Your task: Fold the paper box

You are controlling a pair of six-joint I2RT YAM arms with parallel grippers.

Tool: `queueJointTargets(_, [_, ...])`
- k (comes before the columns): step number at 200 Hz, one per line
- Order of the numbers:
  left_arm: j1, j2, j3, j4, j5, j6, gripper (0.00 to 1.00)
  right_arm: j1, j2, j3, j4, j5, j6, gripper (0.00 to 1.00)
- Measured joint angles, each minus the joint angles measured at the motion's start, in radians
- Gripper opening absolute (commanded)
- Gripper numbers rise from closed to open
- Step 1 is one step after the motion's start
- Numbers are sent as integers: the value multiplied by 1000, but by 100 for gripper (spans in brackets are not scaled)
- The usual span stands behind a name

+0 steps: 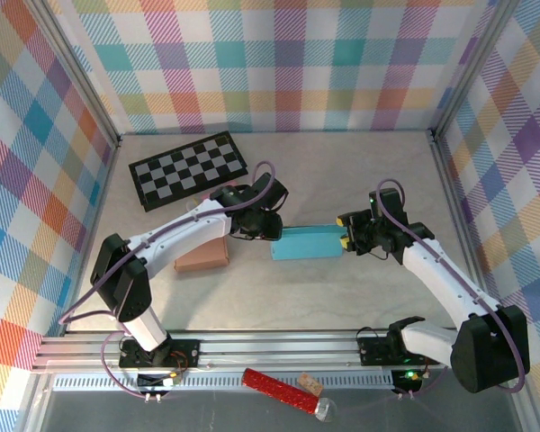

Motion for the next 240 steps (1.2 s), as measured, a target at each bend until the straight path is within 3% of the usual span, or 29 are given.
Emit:
queueJointTargets(54, [7, -131, -24, 35, 79, -105, 60, 0, 0, 0, -1, 3, -11, 41])
queueJointTargets(83, [62, -190, -83, 92, 169, -229, 58, 0, 0, 0, -4, 4, -16, 41])
queueJointTargets(134, [142, -162, -219, 189, 276, -401, 55, 0, 0, 0, -4, 4, -26, 41])
queueJointTargets(188, [144, -132, -224, 272, 323, -454, 47, 0, 0, 0, -4, 3, -26, 40])
queueJointTargets(240, [144, -144, -281, 304, 336, -463, 46, 0, 0, 0, -8, 3, -29, 40])
